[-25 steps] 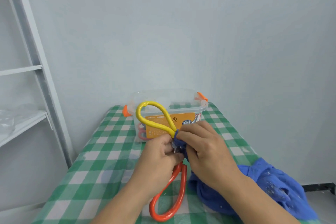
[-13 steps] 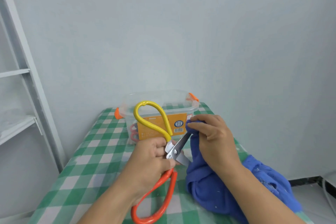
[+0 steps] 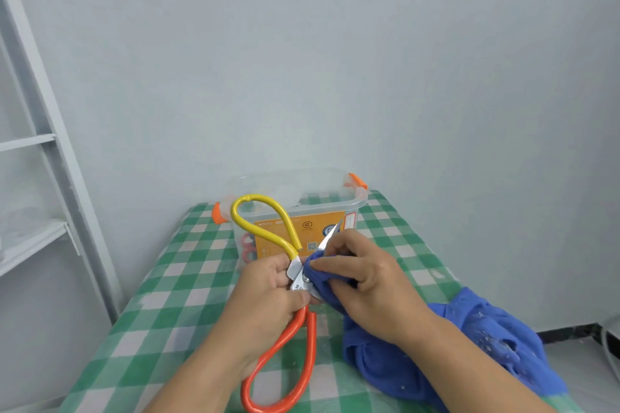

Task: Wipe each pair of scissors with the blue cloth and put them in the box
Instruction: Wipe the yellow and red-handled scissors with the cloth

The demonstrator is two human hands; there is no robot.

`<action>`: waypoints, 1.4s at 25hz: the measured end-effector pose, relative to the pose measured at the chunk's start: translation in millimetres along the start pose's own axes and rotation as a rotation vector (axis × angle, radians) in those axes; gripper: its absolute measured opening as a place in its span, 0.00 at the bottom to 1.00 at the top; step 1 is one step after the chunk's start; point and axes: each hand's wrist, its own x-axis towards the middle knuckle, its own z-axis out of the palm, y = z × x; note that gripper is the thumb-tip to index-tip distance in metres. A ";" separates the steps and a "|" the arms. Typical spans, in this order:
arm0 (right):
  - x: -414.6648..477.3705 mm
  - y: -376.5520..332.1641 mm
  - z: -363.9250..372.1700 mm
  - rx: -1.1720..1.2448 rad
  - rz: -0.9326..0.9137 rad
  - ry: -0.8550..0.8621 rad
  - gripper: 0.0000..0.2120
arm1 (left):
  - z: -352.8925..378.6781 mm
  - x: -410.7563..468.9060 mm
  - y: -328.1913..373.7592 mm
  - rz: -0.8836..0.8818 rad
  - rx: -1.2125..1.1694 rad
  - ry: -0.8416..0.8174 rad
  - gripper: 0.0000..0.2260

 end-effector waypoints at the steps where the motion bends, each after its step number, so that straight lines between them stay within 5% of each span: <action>1: -0.1 1.6 1.7 -0.038 -0.025 0.035 0.15 | -0.4 0.0 0.6 0.005 0.011 0.001 0.16; 5: 0.2 9.1 0.9 -0.110 0.042 0.213 0.08 | -2.9 -0.7 0.3 0.003 0.036 -0.029 0.14; 8: 2.8 24.8 -7.0 -0.234 0.285 0.284 0.08 | -0.8 -3.2 -1.2 -0.022 0.062 -0.095 0.11; 11: 3.0 27.5 -24.9 -0.073 0.552 0.282 0.13 | -1.1 -3.6 2.3 -0.020 0.004 -0.106 0.14; 17: 6.7 25.6 -29.1 0.192 0.699 0.363 0.19 | -12.2 0.5 5.8 0.092 -0.253 -0.096 0.17; 26: 6.5 16.5 -28.8 0.263 0.700 0.362 0.20 | -19.3 2.8 10.8 0.197 -0.555 0.099 0.12; 35: 3.5 12.6 -24.1 0.185 0.596 0.181 0.14 | -20.2 -2.9 16.9 0.238 -0.433 0.144 0.08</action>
